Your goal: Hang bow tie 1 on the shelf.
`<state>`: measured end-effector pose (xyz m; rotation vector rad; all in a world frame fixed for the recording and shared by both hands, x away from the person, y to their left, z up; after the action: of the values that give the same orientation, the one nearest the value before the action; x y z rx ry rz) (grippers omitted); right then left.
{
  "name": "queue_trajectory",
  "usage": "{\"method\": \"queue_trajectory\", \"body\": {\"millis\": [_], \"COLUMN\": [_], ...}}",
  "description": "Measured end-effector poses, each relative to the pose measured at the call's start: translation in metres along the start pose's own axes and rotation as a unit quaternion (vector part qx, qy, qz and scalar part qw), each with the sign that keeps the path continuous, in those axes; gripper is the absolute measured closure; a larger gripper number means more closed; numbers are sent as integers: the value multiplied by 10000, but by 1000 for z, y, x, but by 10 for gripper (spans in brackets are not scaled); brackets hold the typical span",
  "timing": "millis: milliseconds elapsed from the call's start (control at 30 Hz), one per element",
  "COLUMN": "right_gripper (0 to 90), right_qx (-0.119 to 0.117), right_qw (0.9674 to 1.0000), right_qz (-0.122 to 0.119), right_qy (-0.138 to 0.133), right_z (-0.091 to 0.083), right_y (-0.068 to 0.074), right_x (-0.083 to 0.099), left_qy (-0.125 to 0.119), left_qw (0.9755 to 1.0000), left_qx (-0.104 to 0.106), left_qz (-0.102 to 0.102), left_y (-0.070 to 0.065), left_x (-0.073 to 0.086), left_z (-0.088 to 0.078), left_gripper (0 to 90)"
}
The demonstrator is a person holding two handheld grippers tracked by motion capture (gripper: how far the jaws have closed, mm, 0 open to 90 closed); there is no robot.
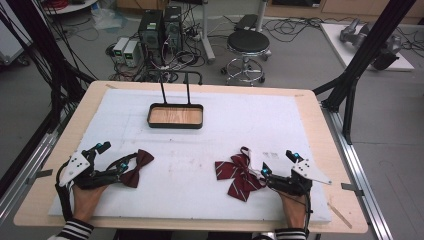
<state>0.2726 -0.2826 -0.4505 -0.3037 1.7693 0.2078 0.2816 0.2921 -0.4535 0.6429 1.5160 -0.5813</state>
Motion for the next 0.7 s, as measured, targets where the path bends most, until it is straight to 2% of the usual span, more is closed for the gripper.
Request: {"method": "queue_trajectory", "body": {"millis": [267, 433, 533, 700], "right_gripper": [43, 44, 44, 44], "right_qx": [-99, -189, -211, -304], "right_qw": [9998, 9993, 9985, 9979], "right_qz": [-118, -28, -64, -173], "right_qy": [158, 325, 500, 550], "right_z": [-2, -4, -6, -8], "right_y": [4, 7, 12, 16], "right_x": [-11, -21, -31, -37], "left_qy": [-1, -1, -1, 4], "left_qw": [10000, 10000, 10000, 10000], "left_qx": [-3, -1, -4, -2], "left_qz": [-3, -3, -3, 1], "left_y": [0, 0, 0, 0], "left_x": [0, 0, 0, 0], "left_z": [0, 0, 0, 0], "left_gripper": [141, 141, 141, 141]}}
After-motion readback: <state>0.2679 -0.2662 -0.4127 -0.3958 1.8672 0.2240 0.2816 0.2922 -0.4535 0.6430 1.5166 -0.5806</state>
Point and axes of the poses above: each handheld gripper's, and its own axes: z roughly forward along the jaws, x roughly out of its underside, y roughly to its left, the point moved 1 cm from there along z, roughly forward along the jaws, and after that the axes turned 9 degrees about x, right-handed, at the moved point
